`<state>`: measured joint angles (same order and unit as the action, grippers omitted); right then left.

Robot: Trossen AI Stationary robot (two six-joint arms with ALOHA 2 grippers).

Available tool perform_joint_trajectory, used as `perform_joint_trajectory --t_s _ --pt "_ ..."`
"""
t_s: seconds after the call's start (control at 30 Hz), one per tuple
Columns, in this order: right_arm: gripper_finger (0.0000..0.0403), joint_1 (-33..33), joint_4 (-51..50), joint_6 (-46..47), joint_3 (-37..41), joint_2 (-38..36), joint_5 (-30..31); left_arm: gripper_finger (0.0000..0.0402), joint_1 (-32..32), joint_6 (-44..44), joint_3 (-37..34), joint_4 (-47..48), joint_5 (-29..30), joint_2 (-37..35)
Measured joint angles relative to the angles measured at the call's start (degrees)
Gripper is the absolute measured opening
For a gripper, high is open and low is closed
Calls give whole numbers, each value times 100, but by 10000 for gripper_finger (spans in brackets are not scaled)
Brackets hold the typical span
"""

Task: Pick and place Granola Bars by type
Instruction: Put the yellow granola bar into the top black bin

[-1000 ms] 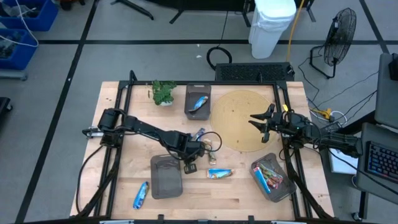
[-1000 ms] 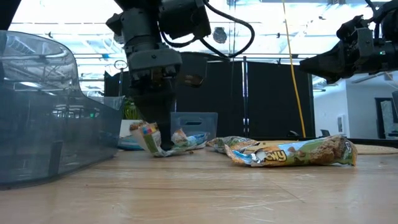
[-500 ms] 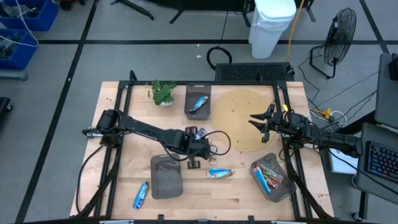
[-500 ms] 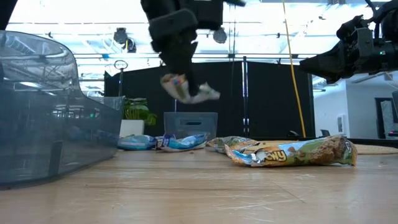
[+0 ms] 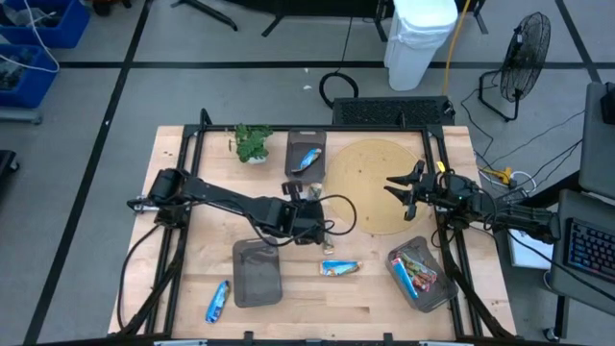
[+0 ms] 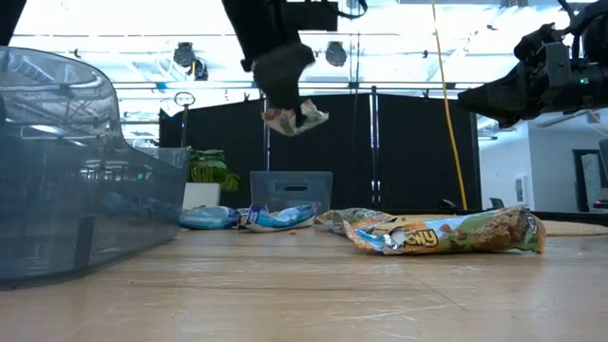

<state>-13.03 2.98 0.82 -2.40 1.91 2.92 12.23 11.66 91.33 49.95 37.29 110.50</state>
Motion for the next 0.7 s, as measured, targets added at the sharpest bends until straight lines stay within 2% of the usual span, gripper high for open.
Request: perform_joint_trajectory --t_s 0.13,0.23,0.33,0.53,0.7 --pt "116 2 -1 0 1 0 0 1 0 2 -88 -113 -45 -302" --pt "116 1 -5 0 1 1 -2 1 -22 5 -517 -513 -63 -787" --pt "116 0 -10 0 -1 28 -3 0 -68 -124 -1323 -1370 -228 -1492" --pt "116 0 -9 0 0 63 -3 0 -365 -471 -3306 -3746 -1354 -2950" --pt "116 0 -10 0 -1 70 -3 0 -775 -512 -4627 -5022 -1964 -3856"
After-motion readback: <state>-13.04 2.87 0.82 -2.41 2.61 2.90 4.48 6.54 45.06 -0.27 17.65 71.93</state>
